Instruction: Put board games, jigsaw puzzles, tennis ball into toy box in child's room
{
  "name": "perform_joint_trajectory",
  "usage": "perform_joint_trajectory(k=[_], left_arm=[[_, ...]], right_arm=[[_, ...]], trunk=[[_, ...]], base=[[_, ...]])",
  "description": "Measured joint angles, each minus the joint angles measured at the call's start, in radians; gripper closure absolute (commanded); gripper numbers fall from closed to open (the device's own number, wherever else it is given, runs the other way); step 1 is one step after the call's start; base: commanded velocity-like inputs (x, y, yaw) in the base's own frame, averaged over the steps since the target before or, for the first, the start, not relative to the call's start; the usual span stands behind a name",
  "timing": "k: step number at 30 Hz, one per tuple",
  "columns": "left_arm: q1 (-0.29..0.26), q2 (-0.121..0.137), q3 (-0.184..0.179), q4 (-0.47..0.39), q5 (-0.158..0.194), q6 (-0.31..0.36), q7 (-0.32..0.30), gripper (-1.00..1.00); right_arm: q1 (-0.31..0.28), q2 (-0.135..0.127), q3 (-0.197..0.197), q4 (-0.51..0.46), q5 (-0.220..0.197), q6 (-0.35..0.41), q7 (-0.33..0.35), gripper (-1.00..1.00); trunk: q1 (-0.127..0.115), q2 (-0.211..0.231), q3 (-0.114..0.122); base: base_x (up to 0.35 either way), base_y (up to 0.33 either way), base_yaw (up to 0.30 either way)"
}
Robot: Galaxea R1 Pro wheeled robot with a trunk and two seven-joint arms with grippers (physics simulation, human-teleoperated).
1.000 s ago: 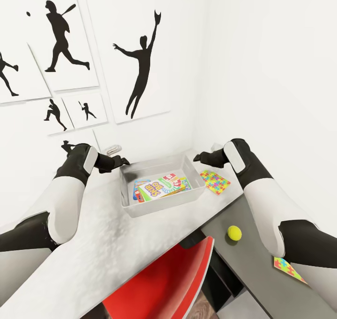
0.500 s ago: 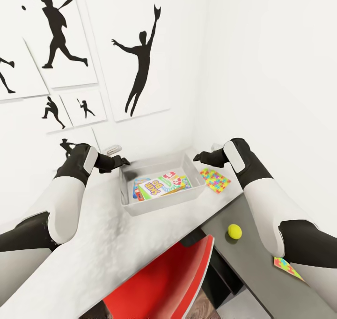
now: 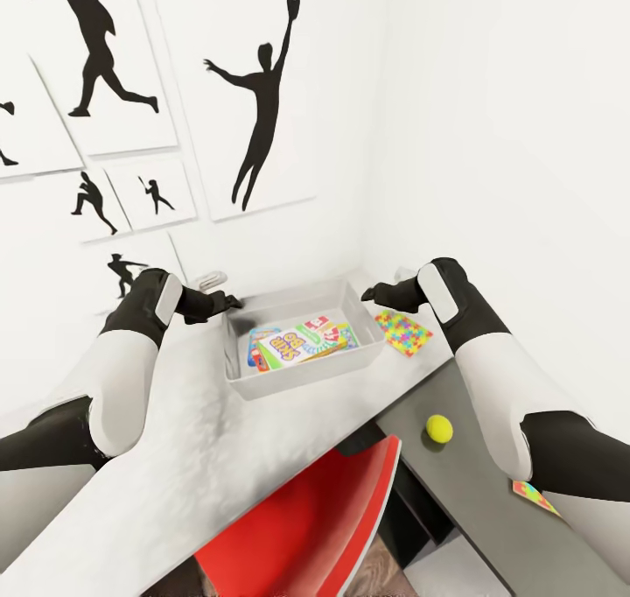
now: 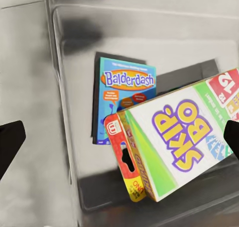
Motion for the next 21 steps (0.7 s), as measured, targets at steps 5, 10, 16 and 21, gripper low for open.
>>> perform_joint_trajectory(k=[5,10,16,21], left_arm=[[0.0,0.0,0.0,0.0,0.0,0.001,0.0,-1.0],[0.0,0.001,-0.001,0.0,0.0,0.001,-0.001,-1.0],[0.0,0.001,-0.001,0.0,0.001,0.001,-0.001,-1.0],[0.0,0.001,-0.001,0.0,0.001,0.001,-0.001,-1.0]], right_arm=[[0.0,0.0,0.002,0.0,-0.001,0.0,0.0,-1.0],[0.0,-0.001,0.002,0.0,-0.001,0.001,0.001,-1.0],[0.0,-0.001,0.001,-0.001,-0.001,0.001,0.001,-1.0],[-0.001,-0.001,0.001,-0.001,-0.001,0.001,0.001,-1.0]], trunk=[[0.0,0.0,-0.008],[0.0,0.0,-0.017],[0.0,0.0,-0.026],[0.0,0.0,-0.035]], base=[[0.0,0.0,0.0],[0.0,0.0,0.0],[0.0,0.0,0.0],[0.0,0.0,0.0]])
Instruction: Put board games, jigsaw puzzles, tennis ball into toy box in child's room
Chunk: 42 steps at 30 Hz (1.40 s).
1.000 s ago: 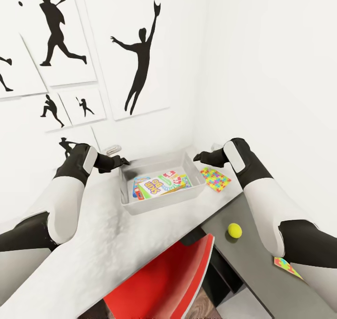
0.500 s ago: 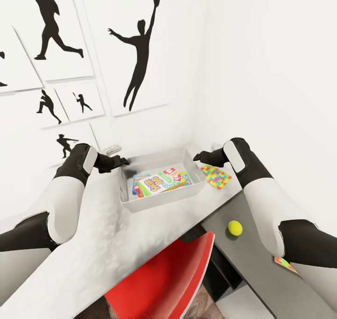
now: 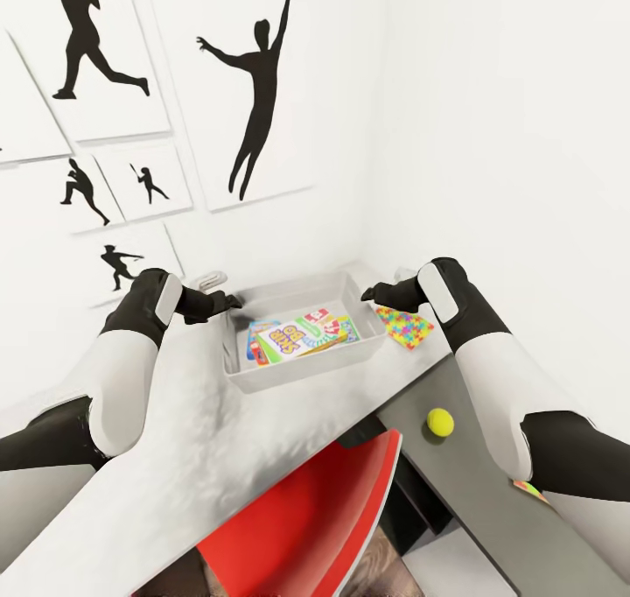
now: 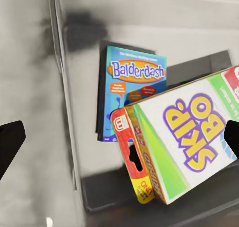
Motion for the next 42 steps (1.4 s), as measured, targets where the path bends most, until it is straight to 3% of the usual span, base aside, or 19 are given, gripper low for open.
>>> perform_joint_trajectory(k=[28,42], left_arm=[[0.0,0.004,0.001,-0.001,0.001,0.002,-0.004,-1.0],[0.0,0.005,0.001,-0.008,0.002,0.002,-0.006,-1.0]], right_arm=[[-0.002,0.002,0.0,-0.003,0.001,0.0,0.001,-1.0],[-0.002,0.002,0.002,-0.052,0.001,0.028,-0.001,-1.0]], trunk=[[0.0,0.0,-0.046],[0.0,0.0,-0.069]], base=[[0.0,0.0,0.0],[0.0,0.0,0.0]])
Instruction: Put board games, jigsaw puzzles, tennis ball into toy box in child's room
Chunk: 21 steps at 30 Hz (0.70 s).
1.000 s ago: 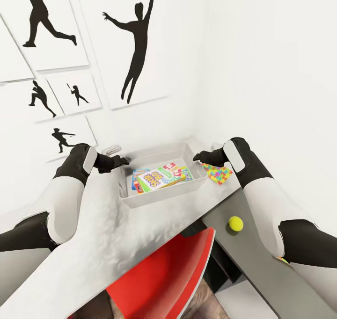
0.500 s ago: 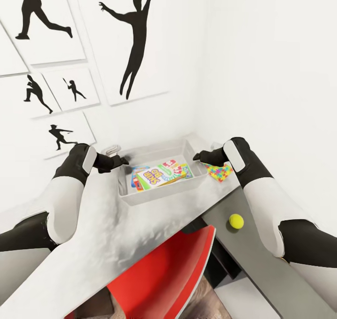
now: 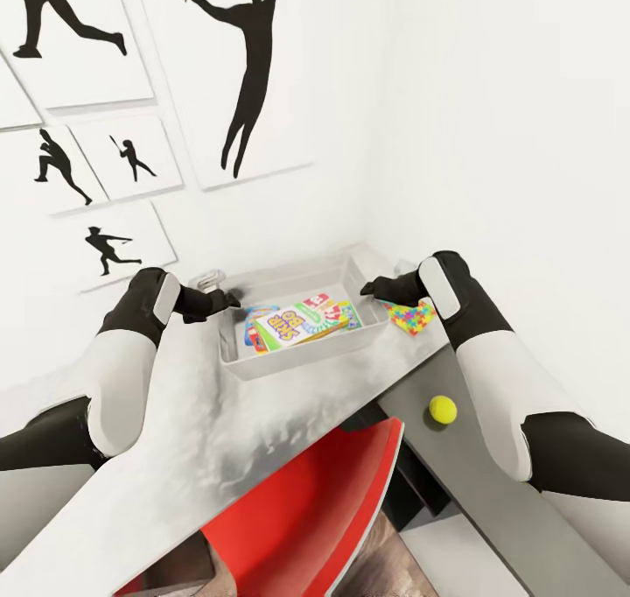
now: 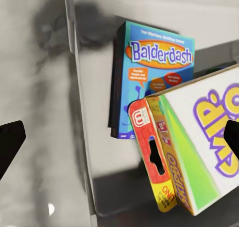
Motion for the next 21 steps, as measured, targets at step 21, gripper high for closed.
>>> perform_joint_trajectory(k=[21], left_arm=[[0.0,0.001,0.002,-0.004,0.0,-0.001,-0.004,-1.0]], right_arm=[[0.0,0.0,0.0,-0.033,-0.001,0.006,-0.001,-1.0]], trunk=[[0.0,0.0,-0.015]], base=[[0.0,0.0,0.0]])
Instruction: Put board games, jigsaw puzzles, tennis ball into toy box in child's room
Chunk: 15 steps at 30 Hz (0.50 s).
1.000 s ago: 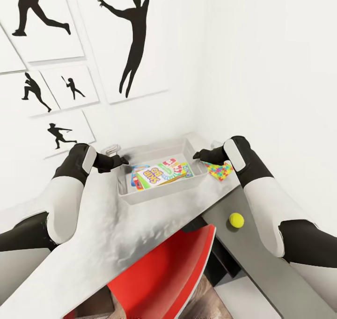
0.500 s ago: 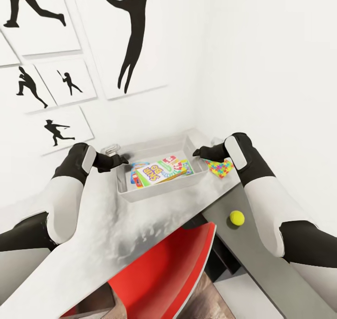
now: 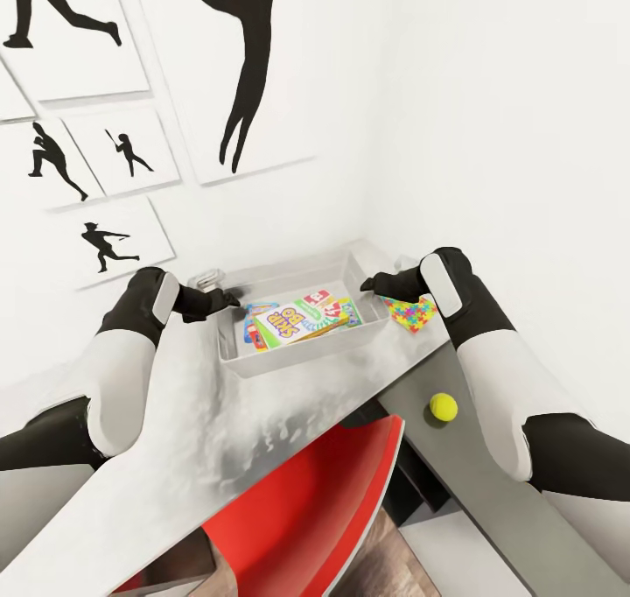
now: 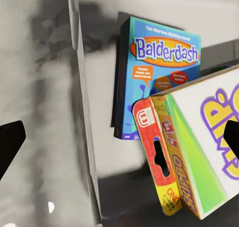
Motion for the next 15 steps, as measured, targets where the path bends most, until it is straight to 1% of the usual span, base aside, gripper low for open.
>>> perform_joint_trajectory(k=[10,12,15], left_arm=[[0.0,0.001,0.0,0.0,0.002,0.001,-0.001,-1.0],[0.0,0.002,0.0,0.0,0.002,0.001,-0.002,-1.0],[0.0,0.002,0.0,0.0,0.002,0.001,-0.002,-1.0]], right_arm=[[0.0,-0.001,0.001,0.001,0.007,0.0,-0.004,-1.0],[0.0,-0.001,0.001,0.002,0.014,0.0,-0.006,-1.0],[0.0,0.0,0.001,0.005,0.036,0.0,-0.008,-1.0]], trunk=[[0.0,0.0,-0.001],[0.0,0.0,-0.001],[0.0,0.0,-0.003]], base=[[0.0,0.0,0.0],[0.0,0.0,0.0],[0.0,0.0,0.0]])
